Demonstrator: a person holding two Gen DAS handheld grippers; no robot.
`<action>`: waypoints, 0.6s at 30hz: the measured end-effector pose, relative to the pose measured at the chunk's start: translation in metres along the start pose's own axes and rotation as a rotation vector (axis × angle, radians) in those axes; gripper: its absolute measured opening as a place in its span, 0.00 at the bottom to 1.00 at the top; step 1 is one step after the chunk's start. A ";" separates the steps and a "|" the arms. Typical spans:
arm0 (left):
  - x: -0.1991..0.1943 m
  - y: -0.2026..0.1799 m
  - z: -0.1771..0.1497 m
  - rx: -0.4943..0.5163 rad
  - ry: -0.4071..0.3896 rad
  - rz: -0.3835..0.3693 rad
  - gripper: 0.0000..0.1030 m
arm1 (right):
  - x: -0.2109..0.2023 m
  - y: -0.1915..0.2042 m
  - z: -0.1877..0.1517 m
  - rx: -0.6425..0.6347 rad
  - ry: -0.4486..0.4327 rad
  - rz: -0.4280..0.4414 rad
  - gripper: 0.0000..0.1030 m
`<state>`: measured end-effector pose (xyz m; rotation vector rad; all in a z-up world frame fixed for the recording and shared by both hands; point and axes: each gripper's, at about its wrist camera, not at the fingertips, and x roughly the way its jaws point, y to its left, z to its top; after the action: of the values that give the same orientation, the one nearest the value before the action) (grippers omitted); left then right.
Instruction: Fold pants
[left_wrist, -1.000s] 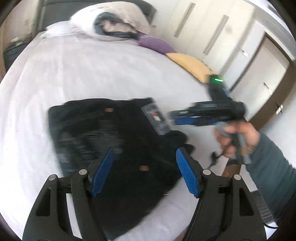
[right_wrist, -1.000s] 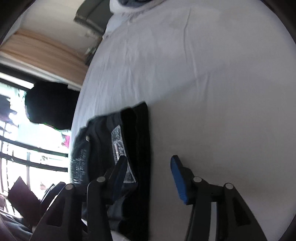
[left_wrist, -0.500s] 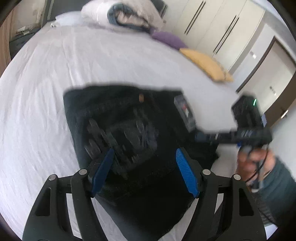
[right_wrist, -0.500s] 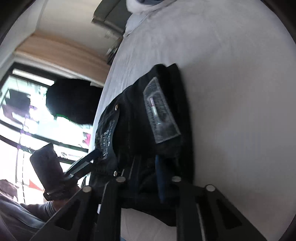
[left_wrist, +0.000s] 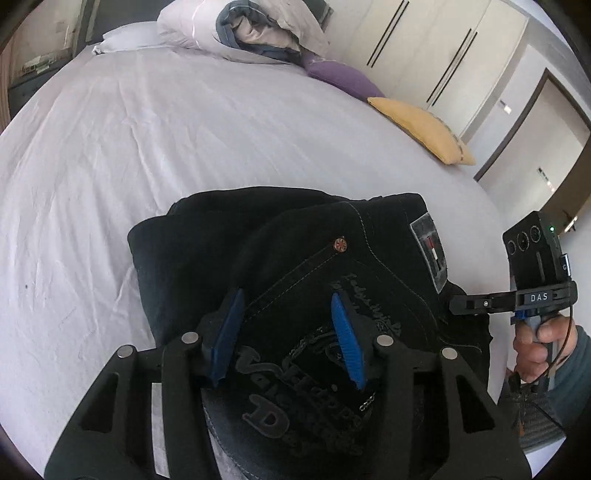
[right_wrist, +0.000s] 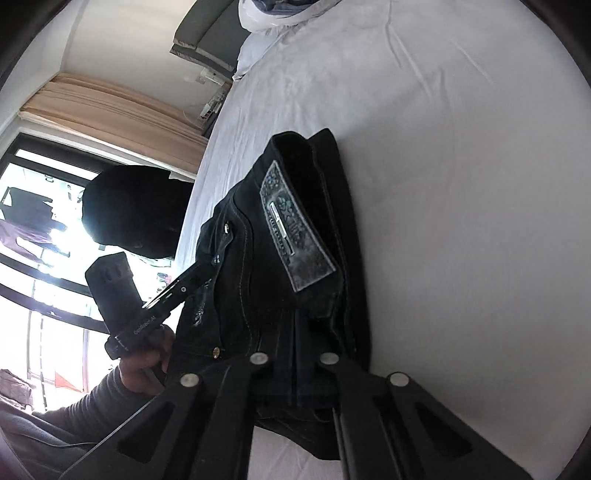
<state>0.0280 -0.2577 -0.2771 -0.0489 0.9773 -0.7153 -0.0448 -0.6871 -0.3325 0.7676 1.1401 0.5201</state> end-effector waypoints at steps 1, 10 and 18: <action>-0.004 -0.001 0.002 0.011 0.001 0.012 0.40 | 0.000 0.001 0.001 -0.001 0.002 -0.003 0.00; -0.009 0.030 -0.013 -0.283 0.065 -0.331 0.00 | -0.007 -0.008 -0.004 0.025 -0.018 0.018 0.00; -0.012 0.069 -0.043 -0.471 0.078 -0.448 0.00 | -0.006 -0.006 -0.002 0.028 -0.013 0.004 0.00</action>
<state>0.0273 -0.1862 -0.3163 -0.6736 1.2097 -0.8833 -0.0490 -0.6949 -0.3339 0.7965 1.1358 0.5027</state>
